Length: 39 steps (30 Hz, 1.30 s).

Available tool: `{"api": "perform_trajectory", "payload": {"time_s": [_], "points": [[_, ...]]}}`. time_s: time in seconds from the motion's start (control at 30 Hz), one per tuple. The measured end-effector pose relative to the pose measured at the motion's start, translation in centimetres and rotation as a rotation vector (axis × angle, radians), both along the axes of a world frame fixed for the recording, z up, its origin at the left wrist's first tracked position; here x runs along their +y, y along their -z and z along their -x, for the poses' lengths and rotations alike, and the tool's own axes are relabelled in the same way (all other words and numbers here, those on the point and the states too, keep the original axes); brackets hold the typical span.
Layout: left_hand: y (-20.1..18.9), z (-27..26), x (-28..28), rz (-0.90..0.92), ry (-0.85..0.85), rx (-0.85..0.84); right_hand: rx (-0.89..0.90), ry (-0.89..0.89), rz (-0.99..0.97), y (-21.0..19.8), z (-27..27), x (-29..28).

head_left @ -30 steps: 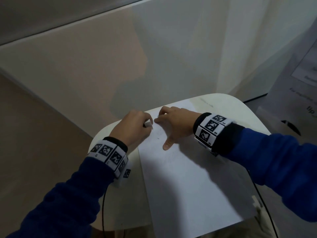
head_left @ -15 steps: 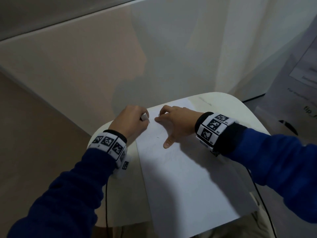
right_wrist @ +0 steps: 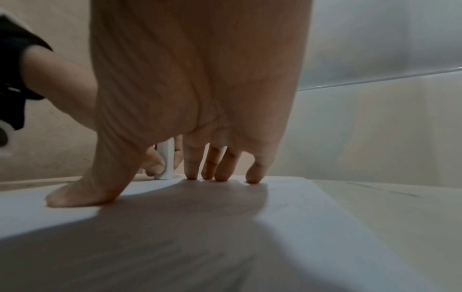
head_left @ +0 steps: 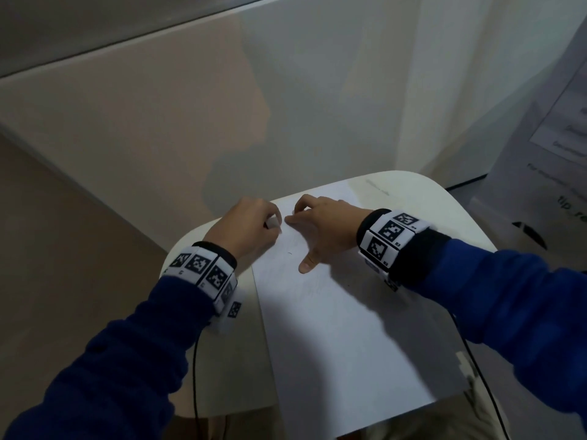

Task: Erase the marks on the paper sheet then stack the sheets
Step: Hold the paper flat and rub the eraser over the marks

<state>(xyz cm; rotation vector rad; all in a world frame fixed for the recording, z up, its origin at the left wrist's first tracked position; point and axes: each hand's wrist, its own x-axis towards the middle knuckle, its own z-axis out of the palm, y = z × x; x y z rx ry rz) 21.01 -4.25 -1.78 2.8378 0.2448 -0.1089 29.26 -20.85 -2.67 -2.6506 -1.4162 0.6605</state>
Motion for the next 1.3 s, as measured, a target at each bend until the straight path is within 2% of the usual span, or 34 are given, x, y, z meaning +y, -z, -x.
{"api": "perform_trajectory", "payload": {"time_s": [0.13, 0.27, 0.43, 0.57, 0.73, 0.87, 1.03, 1.17, 1.3], "points": [[0.1, -0.2, 0.5, 0.013, -0.076, -0.06, 0.0, 0.006, -0.001, -0.1, 0.0, 0.1], [0.0, 0.0, -0.2, 0.011, -0.014, -0.001, 0.004, 0.017, 0.016, 0.0, 0.1, 0.1], [0.0, -0.1, -0.2, 0.006, -0.088, -0.082, 0.016, 0.029, 0.013, -0.3, 0.2, 0.3], [0.0, 0.0, -1.2, -0.001, -0.021, -0.013, 0.023, 0.034, -0.006, -0.1, 0.2, 0.1], [-0.1, -0.3, -0.6, 0.02, -0.086, -0.064, 0.019, 0.029, 0.01, -0.2, 0.2, 0.3], [-0.3, 0.0, -1.1, 0.021, -0.022, -0.008, 0.032, 0.047, -0.007, -0.1, 0.1, 0.1], [-0.1, -0.4, -0.4, 0.031, -0.1, -0.087, 0.03, 0.054, -0.016, 0.1, -0.1, 0.3], [-0.2, -0.2, -0.8, 0.019, -0.022, -0.019, 0.03, 0.051, -0.028, 0.3, -0.2, 0.2], [-0.1, -0.4, -0.5, 0.04, -0.075, -0.074, 0.038, 0.064, -0.041, 0.5, -0.3, 0.3]]}}
